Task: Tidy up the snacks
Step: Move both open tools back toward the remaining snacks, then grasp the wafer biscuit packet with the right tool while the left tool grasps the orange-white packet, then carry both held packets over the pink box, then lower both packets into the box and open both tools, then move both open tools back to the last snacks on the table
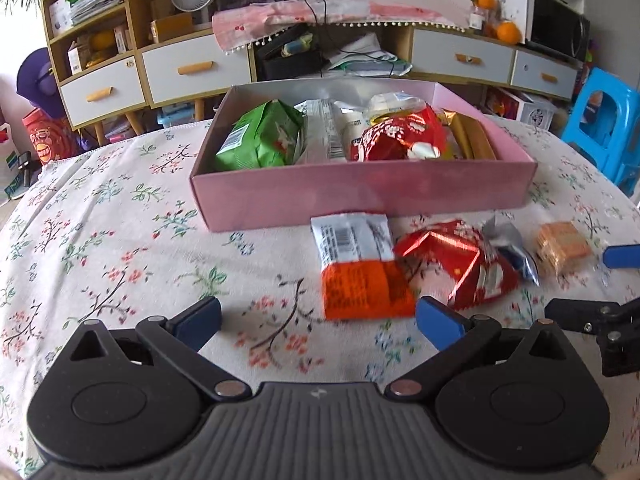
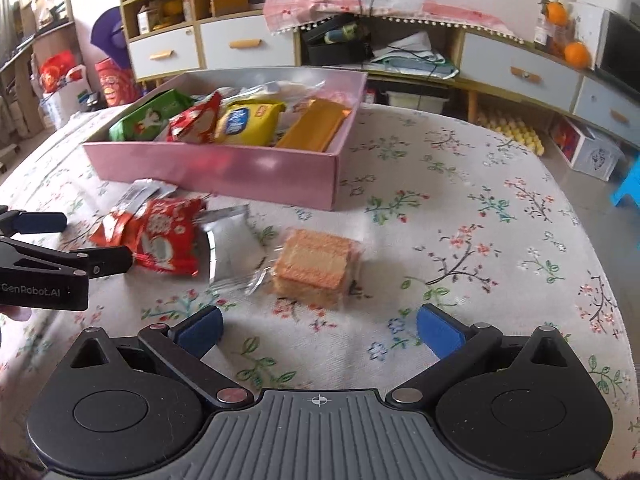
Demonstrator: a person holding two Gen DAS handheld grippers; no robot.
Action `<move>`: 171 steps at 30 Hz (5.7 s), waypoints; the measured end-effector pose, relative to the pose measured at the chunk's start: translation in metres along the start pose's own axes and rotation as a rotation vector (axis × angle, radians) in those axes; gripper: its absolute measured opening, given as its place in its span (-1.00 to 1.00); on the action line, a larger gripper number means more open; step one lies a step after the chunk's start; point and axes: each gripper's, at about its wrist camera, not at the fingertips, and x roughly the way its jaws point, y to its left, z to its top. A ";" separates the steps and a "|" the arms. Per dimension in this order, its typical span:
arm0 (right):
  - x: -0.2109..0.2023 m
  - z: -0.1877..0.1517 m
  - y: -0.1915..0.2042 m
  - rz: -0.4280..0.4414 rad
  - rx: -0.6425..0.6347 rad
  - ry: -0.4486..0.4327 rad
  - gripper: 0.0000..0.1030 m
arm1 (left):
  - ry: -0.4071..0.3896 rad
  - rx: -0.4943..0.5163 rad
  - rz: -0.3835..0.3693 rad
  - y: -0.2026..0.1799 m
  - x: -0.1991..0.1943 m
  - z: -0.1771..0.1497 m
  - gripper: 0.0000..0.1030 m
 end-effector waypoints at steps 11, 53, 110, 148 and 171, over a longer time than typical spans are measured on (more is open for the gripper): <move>0.009 0.008 -0.012 -0.048 0.060 -0.004 1.00 | -0.001 -0.025 0.024 -0.002 0.005 0.009 0.84; -0.011 0.011 0.027 0.107 -0.237 0.000 -0.08 | 0.112 -0.054 -0.040 0.027 -0.017 0.016 -0.18; 0.017 0.097 -0.037 0.227 0.295 -0.126 -0.09 | -0.038 -0.188 -0.081 0.035 -0.017 0.092 -0.22; -0.022 0.086 -0.018 0.253 0.242 -0.033 0.64 | 0.036 -0.151 0.036 0.041 -0.034 0.077 0.71; -0.034 0.055 -0.004 0.150 0.232 0.117 0.73 | 0.180 -0.202 0.001 0.018 -0.035 0.037 0.95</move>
